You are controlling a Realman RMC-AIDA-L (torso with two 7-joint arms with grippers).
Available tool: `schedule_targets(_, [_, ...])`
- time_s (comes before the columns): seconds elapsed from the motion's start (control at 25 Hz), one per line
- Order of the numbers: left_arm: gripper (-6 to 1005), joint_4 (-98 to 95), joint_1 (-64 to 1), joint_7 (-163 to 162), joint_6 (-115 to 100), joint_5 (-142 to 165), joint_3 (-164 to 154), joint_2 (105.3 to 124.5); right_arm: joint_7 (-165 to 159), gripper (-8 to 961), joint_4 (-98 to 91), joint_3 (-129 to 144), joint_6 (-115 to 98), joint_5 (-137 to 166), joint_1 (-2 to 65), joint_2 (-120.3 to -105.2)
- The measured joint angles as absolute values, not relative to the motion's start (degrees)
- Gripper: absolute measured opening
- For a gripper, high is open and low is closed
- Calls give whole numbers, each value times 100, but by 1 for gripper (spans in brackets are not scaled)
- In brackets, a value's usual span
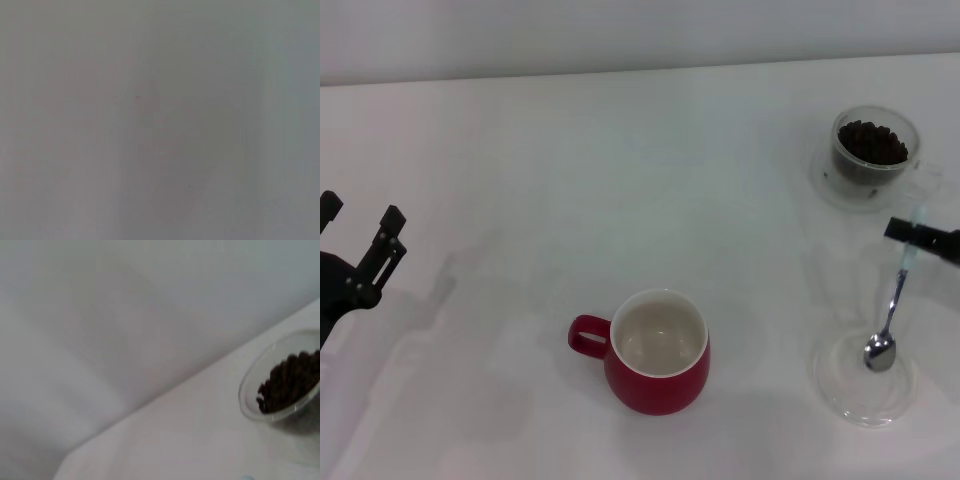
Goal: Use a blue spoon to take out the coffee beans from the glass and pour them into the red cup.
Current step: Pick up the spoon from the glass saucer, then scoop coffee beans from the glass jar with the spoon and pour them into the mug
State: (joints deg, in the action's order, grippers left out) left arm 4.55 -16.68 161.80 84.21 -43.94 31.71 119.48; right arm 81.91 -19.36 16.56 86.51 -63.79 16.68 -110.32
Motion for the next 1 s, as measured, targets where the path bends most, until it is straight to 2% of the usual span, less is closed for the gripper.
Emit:
schedule_targets(0.48, [728, 467, -1742, 16180, 8422, -4394, 3186, 11937, 8182, 148, -2158, 1252, 9069, -6759, 1739, -11042])
schedule_targets(1.0, [728, 479, -1764, 16180, 8346, -4395, 3174, 11950, 8288, 149, -2457, 1241, 8823, -7231, 2294, -11093])
